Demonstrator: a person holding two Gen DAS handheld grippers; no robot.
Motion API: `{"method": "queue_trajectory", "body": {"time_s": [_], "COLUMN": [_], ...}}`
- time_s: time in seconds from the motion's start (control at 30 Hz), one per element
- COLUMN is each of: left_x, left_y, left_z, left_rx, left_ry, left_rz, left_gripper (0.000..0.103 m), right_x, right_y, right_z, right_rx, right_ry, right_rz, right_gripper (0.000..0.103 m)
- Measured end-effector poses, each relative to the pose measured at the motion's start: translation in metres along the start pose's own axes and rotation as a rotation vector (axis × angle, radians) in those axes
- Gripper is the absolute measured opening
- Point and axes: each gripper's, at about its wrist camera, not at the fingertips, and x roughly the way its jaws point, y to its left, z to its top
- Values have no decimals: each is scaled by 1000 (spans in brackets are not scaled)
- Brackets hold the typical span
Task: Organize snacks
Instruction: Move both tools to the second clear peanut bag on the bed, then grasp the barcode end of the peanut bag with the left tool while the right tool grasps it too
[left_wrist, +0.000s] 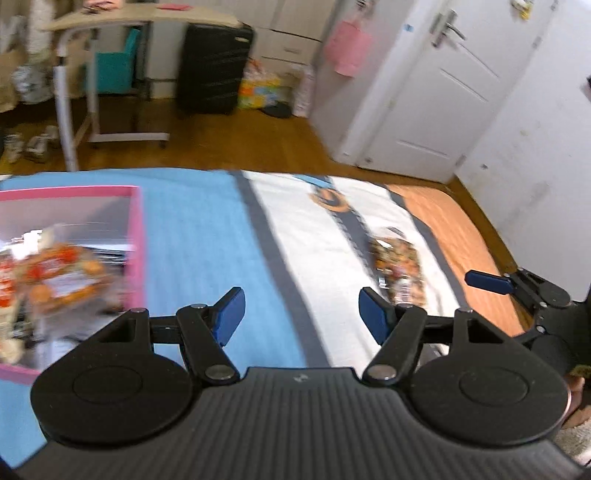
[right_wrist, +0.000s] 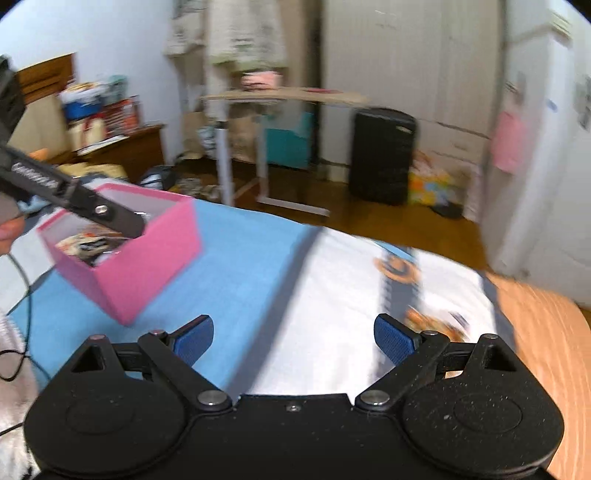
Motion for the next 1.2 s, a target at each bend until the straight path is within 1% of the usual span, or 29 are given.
{"method": "queue_trajectory", "body": {"time_s": [0.13, 0.23, 0.43, 0.47, 0.6, 0.67, 0.77, 0.8, 0.87, 0.93, 0.97, 1.03, 1.07, 1.1, 1.17, 1.2], "left_x": [40, 72, 136, 147, 189, 201, 221, 229, 243, 256, 263, 277, 278, 278, 278, 278], "left_y": [-21, -35, -57, -60, -72, -80, -93, -97, -103, -105, -104, -96, -93, -92, -93, -94], "left_z": [2, 4, 2, 2, -1, -2, -1, 0, 0, 1, 0, -4, -5, -6, -7, -7], "left_rx": [17, 23, -17, -28, -76, -53, -23, -17, -3, -7, -23, -117, -157, -172, -169, -168], "left_ry": [20, 32, 67, 73, 99, 82, 74, 77, 94, 124, 141, 165, 159, 151, 154, 156], "left_rz": [-49, -92, -187, -202, -250, -278, -271, -265, -246, -236, -234, -246, -254, -266, -265, -262], "left_gripper": [67, 66, 64, 64, 62, 62, 62, 62, 62, 62, 62, 63, 65, 66, 65, 62], "right_x": [14, 34, 77, 84, 107, 116, 127, 131, 139, 144, 147, 151, 153, 153, 152, 151], "right_y": [-37, -56, -87, -91, -103, -106, -109, -109, -108, -103, -100, -95, -95, -97, -104, -104], "right_z": [-18, -30, -53, -56, -62, -63, -62, -62, -65, -68, -69, -68, -67, -66, -65, -65], "right_rx": [69, 113, 164, 169, 216, 238, 264, 267, 257, 230, 208, 161, 142, 140, 157, 156], "right_ry": [14, 46, 89, 90, 115, 117, 121, 126, 122, 102, 97, 104, 109, 107, 109, 107], "right_rz": [-44, -70, -151, -155, -124, -128, -139, -142, -151, -181, -194, -210, -208, -199, -169, -176], "right_gripper": [96, 96, 98, 98, 98, 98, 99, 100, 103, 103, 103, 103, 103, 103, 103, 99]}}
